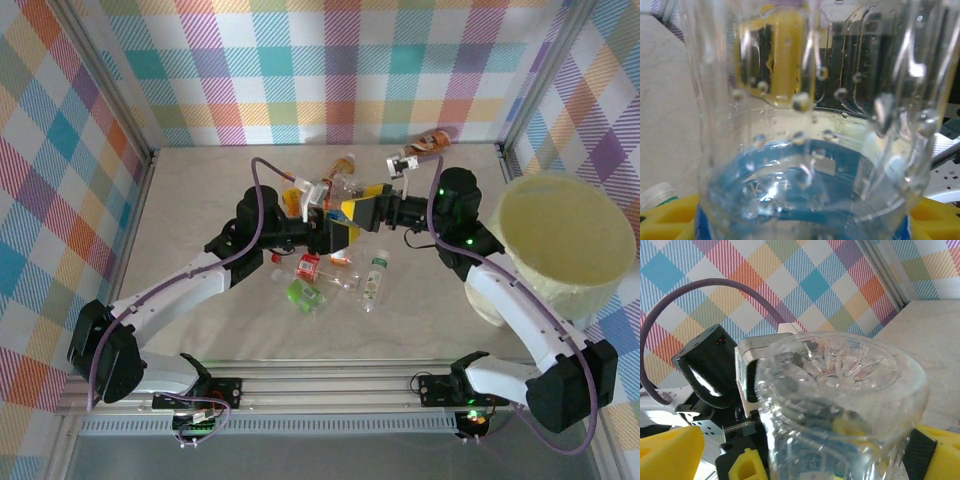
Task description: Put the plastic bottles in the bin
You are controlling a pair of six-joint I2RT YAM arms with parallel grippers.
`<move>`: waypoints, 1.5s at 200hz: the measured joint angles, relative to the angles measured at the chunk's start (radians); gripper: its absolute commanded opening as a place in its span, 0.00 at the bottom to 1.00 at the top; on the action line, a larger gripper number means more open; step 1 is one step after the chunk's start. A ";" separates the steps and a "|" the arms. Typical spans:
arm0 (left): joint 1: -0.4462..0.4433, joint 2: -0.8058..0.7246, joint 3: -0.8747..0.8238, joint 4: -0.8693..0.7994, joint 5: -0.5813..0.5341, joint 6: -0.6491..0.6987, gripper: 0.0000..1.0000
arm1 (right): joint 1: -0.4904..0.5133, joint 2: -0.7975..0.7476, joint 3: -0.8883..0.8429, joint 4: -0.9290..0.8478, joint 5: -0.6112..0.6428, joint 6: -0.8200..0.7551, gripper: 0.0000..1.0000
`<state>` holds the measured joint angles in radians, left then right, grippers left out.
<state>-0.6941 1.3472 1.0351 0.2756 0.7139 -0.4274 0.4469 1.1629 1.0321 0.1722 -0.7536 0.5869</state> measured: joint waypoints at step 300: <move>-0.018 0.042 0.028 -0.285 -0.595 -0.053 1.00 | 0.003 -0.013 0.093 -0.427 0.740 -0.147 0.40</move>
<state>-0.7124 1.3895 1.0630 -0.0093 0.1184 -0.4801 0.4503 1.1496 1.1255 -0.2550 -0.0132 0.4400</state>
